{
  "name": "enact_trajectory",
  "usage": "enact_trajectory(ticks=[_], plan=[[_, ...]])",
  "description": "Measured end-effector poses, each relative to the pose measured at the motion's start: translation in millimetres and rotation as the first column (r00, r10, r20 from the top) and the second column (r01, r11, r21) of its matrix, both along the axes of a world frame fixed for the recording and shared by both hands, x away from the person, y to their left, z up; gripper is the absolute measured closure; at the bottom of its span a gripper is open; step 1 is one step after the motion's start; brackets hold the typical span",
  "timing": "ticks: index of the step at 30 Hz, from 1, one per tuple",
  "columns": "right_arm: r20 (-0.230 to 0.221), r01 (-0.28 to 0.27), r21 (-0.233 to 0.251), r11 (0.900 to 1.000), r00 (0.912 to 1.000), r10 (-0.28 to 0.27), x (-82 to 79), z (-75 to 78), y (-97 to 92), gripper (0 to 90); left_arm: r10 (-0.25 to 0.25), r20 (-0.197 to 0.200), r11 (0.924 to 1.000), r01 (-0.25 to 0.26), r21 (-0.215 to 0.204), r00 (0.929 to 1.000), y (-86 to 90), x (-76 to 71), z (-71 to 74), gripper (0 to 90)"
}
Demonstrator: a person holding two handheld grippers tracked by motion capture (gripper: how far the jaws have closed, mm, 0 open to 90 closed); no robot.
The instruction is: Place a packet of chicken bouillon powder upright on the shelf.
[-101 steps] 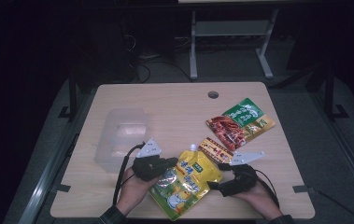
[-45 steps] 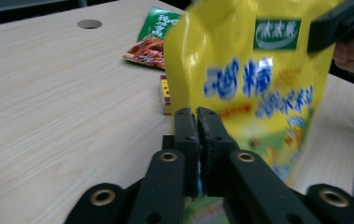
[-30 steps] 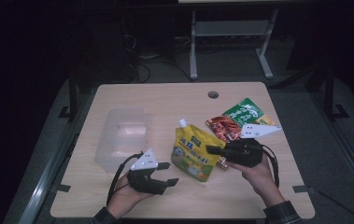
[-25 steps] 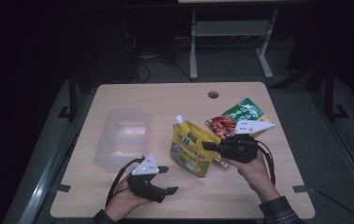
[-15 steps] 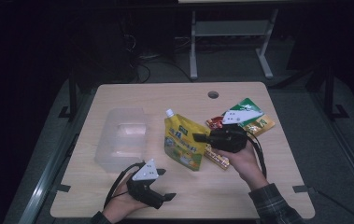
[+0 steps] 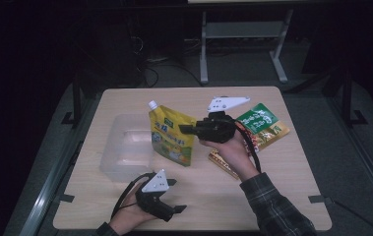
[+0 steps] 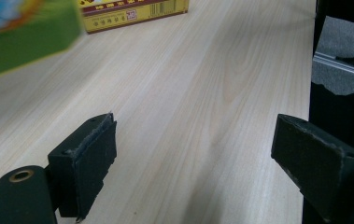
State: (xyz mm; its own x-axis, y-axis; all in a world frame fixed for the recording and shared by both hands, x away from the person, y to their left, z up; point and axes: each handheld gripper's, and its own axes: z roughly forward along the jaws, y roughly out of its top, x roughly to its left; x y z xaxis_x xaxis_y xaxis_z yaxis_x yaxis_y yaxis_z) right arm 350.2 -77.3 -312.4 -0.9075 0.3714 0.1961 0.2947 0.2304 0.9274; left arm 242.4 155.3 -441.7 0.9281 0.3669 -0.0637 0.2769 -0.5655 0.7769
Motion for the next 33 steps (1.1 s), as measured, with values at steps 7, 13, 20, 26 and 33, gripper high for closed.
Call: enact_trajectory(ticks=[7, 13, 20, 26, 33], plan=[[0.010, -0.034, 0.016, 0.9993, 0.9994, 0.034, 7.6, 11.1, 24.8, 87.3, -0.010, 0.002, 0.9999, 0.010, 0.006, 0.9999, -1.1, -0.3, -1.2, 13.5], [0.017, -0.057, 0.028, 0.9980, 0.9983, 0.056, 12.5, 16.2, 44.9, 87.3, -0.022, 0.006, 0.9997, 0.022, 0.009, 0.9997, -1.3, 0.5, -2.3, 13.5], [0.009, -0.090, 0.028, 0.9956, 0.9959, 0.089, 21.3, 14.1, 73.7, 87.3, -0.031, 0.008, 0.9995, 0.031, 0.005, 0.9995, -1.4, 0.5, -2.3, 13.5], [-0.007, -0.116, 0.046, 0.9922, 0.9932, 0.117, 28.9, 9.8, 97.4, 87.3, -0.039, 0.009, 0.9992, 0.039, 0.003, 0.9992, -1.5, 0.1, -2.2, 13.5], [-0.025, -0.141, 0.047, 0.9889, 0.9895, 0.143, 36.1, 0.9, 117.5, 87.3, -0.045, 0.005, 0.9990, 0.045, -0.003, 0.9990, -2.3, -0.8, -3.4, 13.6]])
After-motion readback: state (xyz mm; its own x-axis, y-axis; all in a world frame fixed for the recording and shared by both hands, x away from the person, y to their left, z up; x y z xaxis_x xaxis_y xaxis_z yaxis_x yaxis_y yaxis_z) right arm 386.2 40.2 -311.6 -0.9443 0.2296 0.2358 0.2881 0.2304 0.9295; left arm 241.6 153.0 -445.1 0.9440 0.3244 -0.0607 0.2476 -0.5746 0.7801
